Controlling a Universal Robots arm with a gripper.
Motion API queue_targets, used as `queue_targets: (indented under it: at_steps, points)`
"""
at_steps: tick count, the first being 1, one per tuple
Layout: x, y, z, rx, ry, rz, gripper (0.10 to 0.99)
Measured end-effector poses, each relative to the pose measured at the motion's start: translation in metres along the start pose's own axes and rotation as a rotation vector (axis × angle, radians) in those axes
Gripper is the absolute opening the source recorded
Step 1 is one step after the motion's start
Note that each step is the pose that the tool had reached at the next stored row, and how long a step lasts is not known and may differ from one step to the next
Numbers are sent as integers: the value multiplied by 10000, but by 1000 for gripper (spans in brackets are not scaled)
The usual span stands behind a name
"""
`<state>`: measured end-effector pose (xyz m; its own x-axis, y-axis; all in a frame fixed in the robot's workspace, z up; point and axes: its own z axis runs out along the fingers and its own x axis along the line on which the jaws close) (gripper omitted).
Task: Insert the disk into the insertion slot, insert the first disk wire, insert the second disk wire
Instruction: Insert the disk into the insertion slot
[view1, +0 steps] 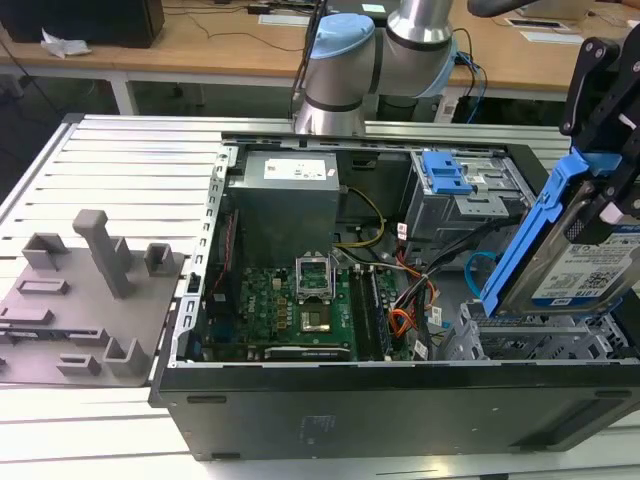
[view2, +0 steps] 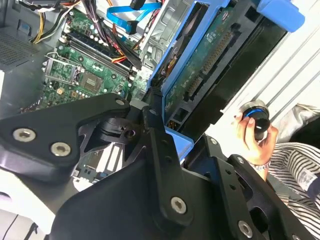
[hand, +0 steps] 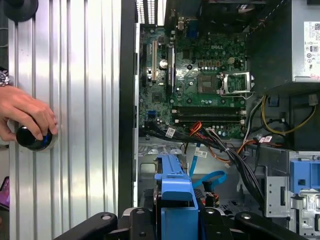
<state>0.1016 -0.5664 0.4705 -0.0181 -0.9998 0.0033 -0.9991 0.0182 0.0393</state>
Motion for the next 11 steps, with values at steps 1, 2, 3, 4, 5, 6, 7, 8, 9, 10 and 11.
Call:
queue_targets:
  at_steps: [1, 2, 3, 4, 5, 6, 7, 8, 9, 10, 11]
  points:
    - [0, -1, 9, 0, 0, -1, 365]
    - [0, -1, 16, 0, 0, 0, 365]
    - [0, -1, 25, 0, 0, 0, 365]
    - [0, -1, 32, 0, 0, 0, 365]
    - [0, -2, 36, 0, 1, 0, 365]
    - [0, -2, 46, 0, 0, 0, 365]
    - [0, -2, 56, 0, 0, 0, 365]
    - [0, -3, 59, 0, 1, 0, 365]
    - [0, -3, 62, 0, 0, 0, 365]
    - [0, -3, 67, 0, 0, 0, 365]
    - [0, -3, 72, -1, 0, 0, 365]
